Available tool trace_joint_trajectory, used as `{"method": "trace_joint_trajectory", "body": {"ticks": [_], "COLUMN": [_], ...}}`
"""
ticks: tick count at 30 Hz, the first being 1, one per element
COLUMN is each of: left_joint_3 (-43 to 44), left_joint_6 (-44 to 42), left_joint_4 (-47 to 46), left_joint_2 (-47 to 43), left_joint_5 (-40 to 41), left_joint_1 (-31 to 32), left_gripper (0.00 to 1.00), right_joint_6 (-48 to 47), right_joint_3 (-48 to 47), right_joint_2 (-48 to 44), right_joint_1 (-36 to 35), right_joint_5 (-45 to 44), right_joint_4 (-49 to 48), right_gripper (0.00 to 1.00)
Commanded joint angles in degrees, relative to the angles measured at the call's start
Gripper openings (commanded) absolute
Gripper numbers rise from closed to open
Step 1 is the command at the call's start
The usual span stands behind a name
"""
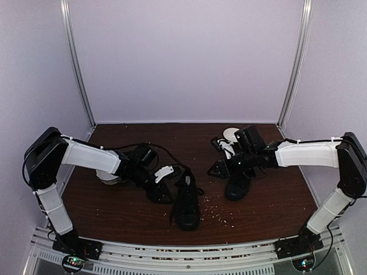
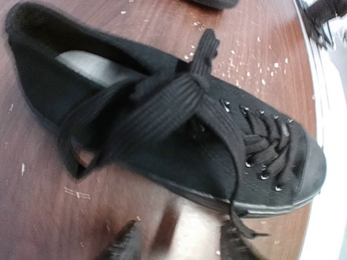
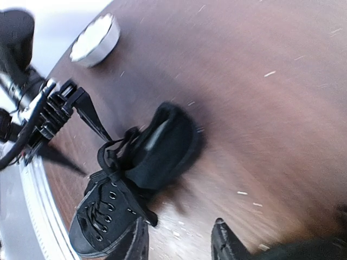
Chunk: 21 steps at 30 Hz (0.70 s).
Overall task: Tie the shoes
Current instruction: Adjust the shoelace on the shoe, then reset both arms
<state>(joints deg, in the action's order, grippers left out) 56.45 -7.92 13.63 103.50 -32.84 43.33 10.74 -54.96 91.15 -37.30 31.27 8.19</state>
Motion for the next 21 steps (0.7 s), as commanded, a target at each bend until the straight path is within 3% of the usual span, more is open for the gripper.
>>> {"method": "trace_joint_trajectory", "body": {"ticks": [1,6,9,16,19,21], "left_joint_3": [-2.5,-3.7,-4.4,-10.2,-14.3,-16.8], "left_joint_6": [0.7,4.9,9.2,17.9,19.9,18.9], "left_joint_4": [-0.2,-1.7,-2.4,-5.5,-8.1,-9.8], "left_joint_2": [-5.7,-15.1,-21.6,-35.6,-41.6,-45.0], "left_joint_5": [2.4,16.2,23.6,42.9,47.9,54.7], "left_joint_1": [0.3,-0.8,-4.7,-21.5,-28.2,-29.3], "left_gripper": [0.96,0.98,0.98,0.98,0.98,0.98], "right_joint_6": [-1.6,-0.1,1.2,4.3,6.2,6.6], "right_joint_3": [2.8,7.2,9.0,14.1,18.7,21.0], "right_joint_2": [-8.9,-20.6,-26.2,-32.6,-36.5,-38.2], "right_joint_1": [3.4,12.3,20.6,37.5,41.2,41.8], "right_joint_5": [-9.3,-17.1,-18.4,-18.7,-20.4,-23.4], "right_joint_4": [4.6,4.4,4.6,2.5,-2.3,-4.7], "right_gripper": [0.43,0.73,1.0,1.0,1.0,1.0]}}
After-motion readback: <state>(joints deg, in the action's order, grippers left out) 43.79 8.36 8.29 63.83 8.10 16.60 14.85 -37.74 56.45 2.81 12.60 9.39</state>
